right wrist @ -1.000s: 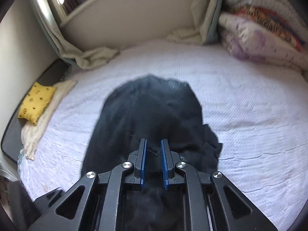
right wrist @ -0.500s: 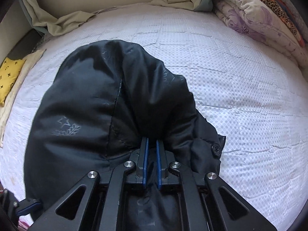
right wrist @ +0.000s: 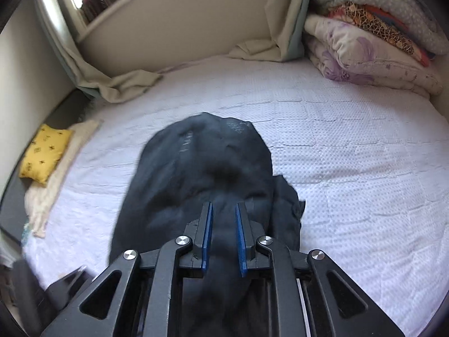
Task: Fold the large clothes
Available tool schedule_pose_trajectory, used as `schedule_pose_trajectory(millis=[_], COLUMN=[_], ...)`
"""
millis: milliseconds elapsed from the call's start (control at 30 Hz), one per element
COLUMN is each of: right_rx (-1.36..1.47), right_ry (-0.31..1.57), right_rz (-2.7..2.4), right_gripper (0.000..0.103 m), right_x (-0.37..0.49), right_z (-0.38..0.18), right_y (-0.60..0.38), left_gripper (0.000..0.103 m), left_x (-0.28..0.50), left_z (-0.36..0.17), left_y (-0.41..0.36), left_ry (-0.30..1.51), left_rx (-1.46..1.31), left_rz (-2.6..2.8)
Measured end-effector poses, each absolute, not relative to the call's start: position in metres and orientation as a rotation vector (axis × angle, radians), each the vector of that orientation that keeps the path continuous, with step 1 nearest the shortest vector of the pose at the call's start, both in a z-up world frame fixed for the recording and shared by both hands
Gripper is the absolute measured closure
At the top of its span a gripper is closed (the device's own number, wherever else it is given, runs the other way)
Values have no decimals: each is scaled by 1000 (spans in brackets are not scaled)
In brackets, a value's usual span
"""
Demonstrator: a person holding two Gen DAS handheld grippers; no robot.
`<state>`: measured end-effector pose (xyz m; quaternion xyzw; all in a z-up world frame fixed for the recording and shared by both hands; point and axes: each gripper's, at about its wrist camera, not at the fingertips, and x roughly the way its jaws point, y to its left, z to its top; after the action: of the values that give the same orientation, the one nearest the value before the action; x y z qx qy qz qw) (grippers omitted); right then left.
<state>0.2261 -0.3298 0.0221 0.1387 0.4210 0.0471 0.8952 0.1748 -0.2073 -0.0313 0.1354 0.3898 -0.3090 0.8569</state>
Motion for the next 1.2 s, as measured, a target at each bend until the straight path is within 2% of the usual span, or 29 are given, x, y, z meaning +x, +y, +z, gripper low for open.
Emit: schedule_pose_trajectory(millis=[33, 100, 167, 400, 567, 967, 1033, 1133, 1200], right_rx=[277, 261, 247, 192, 240, 388, 404, 449, 468], right_ry=[871, 868, 874, 980, 1031, 1143, 1131, 1118, 1126], right_rz=[103, 110, 116, 62, 58, 84, 93, 107, 105], right_gripper=[91, 81, 53, 46, 36, 30, 27, 22, 9], right_x=[217, 202, 190, 172, 178, 191, 189, 187, 187], right_z=[26, 30, 28, -17, -38, -86, -86, -88, -93], right_y=[-328, -322, -316, -306, -313, -335, -339, -347, -353], left_gripper=[35, 35, 35, 35, 35, 32, 24, 3, 1], left_x=[175, 176, 177, 178, 175, 175, 181, 191, 203], left_z=[-31, -31, -31, -30, -31, -22, -10, 5, 10], left_y=[-208, -208, -207, -206, -206, -200, -185, -153, -126], left_ry=[819, 820, 821, 820, 817, 849, 881, 873, 869], left_rx=[284, 283, 281, 278, 285, 246, 175, 77, -6], left_rz=[-648, -645, -643, -639, -640, -675, -695, -639, -600])
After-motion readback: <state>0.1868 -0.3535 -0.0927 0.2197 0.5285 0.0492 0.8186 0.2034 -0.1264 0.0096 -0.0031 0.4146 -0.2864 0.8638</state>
